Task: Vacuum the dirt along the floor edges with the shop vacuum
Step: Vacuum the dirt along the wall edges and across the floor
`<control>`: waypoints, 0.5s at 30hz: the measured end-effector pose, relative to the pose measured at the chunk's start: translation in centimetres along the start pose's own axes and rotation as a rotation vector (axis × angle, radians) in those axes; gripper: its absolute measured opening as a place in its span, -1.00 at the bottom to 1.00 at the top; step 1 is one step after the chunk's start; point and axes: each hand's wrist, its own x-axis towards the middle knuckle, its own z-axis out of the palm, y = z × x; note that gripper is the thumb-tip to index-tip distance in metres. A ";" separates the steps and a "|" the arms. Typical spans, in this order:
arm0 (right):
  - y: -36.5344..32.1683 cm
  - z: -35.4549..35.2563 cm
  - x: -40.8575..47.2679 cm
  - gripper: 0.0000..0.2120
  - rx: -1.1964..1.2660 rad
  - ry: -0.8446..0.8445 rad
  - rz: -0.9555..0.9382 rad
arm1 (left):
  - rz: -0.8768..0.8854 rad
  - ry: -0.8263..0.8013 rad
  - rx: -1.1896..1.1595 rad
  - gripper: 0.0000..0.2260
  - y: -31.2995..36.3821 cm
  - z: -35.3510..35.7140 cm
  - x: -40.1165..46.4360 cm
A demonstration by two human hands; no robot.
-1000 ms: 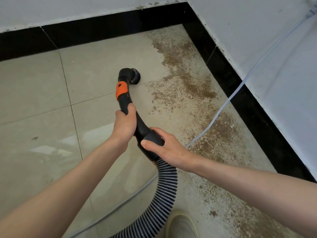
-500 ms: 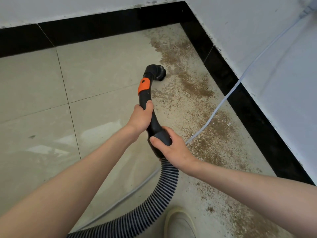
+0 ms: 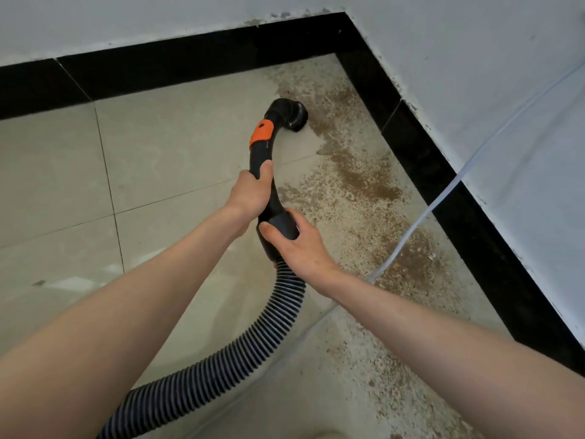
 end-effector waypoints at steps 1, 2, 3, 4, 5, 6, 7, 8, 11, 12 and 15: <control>-0.3 0.1 0.8 -0.84 0.001 -0.008 -0.006 | 0.000 0.014 0.000 -0.51 0.2 -0.3 0.7; -0.7 0.2 1.7 -0.83 0.003 -0.011 -0.011 | 0.001 0.024 -0.004 -0.52 0.5 -0.5 1.4; -1.1 0.2 2.6 -0.82 0.006 -0.009 -0.014 | 0.002 0.028 -0.013 -0.52 0.9 -0.7 2.1; -1.6 0.0 3.5 -0.82 0.013 -0.007 -0.016 | 0.003 0.026 -0.024 -0.52 1.3 -0.8 2.7; -2.1 -0.1 4.4 -0.81 0.024 -0.009 -0.017 | 0.006 0.026 -0.036 -0.52 1.8 -0.9 3.4; -2.6 -0.2 5.3 -0.81 0.041 -0.017 -0.018 | 0.010 0.028 -0.046 -0.53 2.4 -1.0 4.0; -3.0 -0.3 6.1 -0.80 0.057 -0.025 -0.018 | 0.012 0.034 -0.052 -0.53 2.9 -1.2 4.6; -3.4 -0.2 7.0 -0.80 0.072 -0.034 -0.016 | 0.012 0.041 -0.053 -0.54 3.4 -1.5 5.2; -4.2 0.3 9.3 -0.79 0.089 -0.059 -0.016 | 0.005 0.040 -0.070 -0.57 4.2 -2.7 6.7; -4.3 0.5 10.0 -0.79 0.081 -0.063 -0.022 | -0.001 0.037 -0.072 -0.58 4.3 -3.2 7.3; -4.2 1.0 11.8 -0.84 0.049 -0.073 -0.054 | -0.024 0.025 -0.073 -0.61 4.4 -4.4 8.8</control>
